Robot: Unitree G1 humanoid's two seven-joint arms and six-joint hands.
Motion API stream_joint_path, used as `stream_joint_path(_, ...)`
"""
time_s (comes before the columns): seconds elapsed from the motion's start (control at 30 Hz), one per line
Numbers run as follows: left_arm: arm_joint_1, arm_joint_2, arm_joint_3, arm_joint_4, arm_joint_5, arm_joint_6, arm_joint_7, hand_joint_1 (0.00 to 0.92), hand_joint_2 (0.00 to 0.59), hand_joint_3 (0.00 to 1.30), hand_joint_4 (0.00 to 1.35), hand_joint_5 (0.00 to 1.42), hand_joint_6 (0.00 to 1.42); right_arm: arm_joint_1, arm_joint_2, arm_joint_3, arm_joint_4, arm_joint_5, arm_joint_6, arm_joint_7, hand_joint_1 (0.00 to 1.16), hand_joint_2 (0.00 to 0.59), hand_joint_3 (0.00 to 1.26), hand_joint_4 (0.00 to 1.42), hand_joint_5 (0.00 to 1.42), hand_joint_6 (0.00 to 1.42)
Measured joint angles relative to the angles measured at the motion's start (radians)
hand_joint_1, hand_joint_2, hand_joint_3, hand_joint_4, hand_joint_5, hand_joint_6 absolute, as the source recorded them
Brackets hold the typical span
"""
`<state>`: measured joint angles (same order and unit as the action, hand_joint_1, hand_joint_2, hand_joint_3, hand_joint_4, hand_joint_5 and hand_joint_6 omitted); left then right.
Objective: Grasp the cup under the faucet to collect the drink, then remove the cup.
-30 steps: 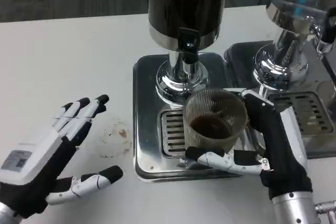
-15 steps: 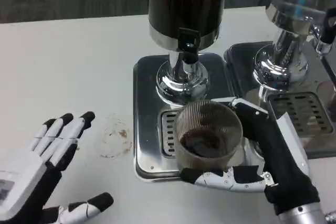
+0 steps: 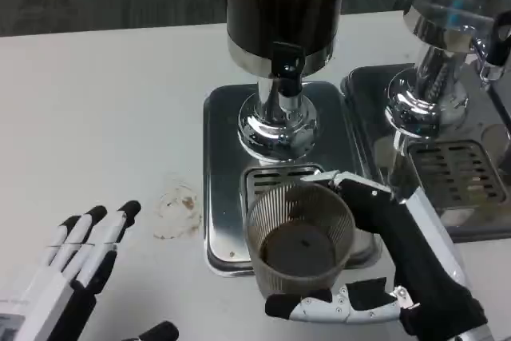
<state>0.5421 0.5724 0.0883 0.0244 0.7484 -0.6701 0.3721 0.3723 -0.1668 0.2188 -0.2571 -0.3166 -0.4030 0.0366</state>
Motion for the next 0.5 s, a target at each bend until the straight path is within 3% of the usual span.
stream_joint_path(0.5, -0.002, -0.002, -0.007, -0.011, 0.001, 0.014, -0.001, 0.0, 0.159, 0.0, 0.0, 0.0, 0.0, 0.008, 0.018, 0.016, -0.027, -0.009, 0.02, 0.005, 1.01, 0.057, 0.77, 0.85, 0.87, 0.89)
